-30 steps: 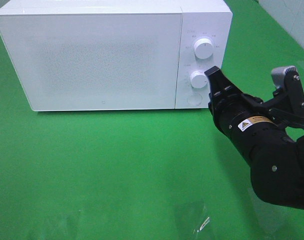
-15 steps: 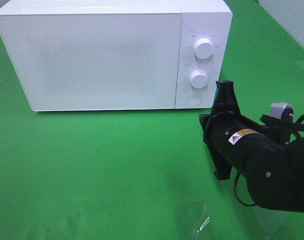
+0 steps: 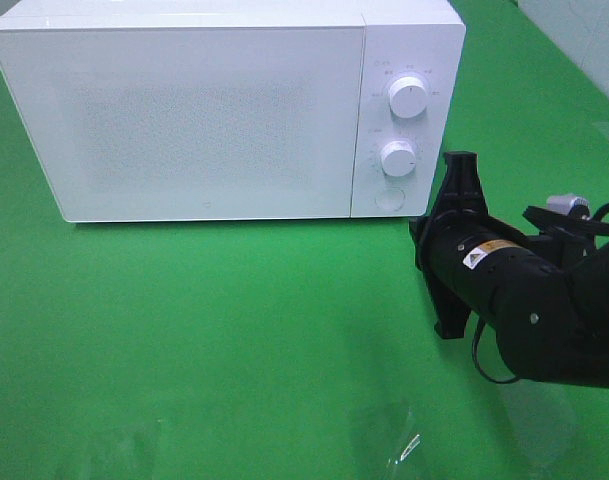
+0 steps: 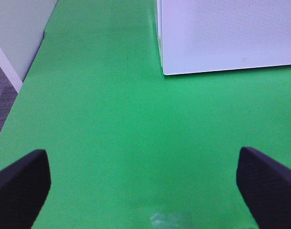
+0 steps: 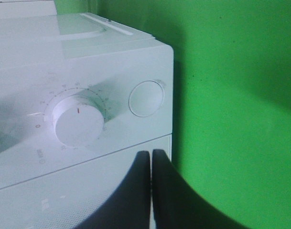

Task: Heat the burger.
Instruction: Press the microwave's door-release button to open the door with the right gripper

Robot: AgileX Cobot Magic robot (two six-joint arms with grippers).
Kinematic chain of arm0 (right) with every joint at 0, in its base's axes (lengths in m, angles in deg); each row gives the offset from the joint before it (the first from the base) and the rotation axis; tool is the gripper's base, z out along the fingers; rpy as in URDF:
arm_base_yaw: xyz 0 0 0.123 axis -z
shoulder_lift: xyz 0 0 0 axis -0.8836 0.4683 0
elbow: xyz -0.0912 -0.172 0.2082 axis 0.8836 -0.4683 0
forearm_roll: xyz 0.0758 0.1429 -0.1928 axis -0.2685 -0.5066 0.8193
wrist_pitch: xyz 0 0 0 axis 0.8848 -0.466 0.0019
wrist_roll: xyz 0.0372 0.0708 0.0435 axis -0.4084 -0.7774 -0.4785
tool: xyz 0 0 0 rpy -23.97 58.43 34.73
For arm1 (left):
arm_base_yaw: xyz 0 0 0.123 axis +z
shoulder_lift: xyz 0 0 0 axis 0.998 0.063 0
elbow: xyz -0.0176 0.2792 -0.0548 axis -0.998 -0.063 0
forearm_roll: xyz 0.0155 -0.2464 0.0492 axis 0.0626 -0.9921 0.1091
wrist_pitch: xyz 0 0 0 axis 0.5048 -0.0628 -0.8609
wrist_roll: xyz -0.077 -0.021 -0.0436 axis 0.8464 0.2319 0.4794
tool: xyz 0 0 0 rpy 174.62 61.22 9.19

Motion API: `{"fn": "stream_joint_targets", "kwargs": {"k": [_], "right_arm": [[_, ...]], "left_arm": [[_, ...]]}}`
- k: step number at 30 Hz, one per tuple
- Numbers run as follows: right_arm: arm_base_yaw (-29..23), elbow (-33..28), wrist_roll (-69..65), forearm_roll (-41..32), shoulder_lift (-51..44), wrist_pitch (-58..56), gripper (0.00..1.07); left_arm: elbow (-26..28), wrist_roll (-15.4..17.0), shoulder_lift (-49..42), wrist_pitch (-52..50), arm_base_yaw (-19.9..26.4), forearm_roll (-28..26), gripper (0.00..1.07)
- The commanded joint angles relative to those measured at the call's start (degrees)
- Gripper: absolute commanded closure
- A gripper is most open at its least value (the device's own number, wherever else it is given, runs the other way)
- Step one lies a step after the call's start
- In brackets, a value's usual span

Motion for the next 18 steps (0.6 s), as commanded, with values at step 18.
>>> {"fn": "stream_joint_targets", "kwargs": {"k": [18], "right_arm": [[7.28, 12.03, -1.6, 8.82, 10.14, -3.44, 1.07]], "left_arm": [[-0.23, 0.29, -0.74, 0.17, 0.23, 0.0, 0.09]]}}
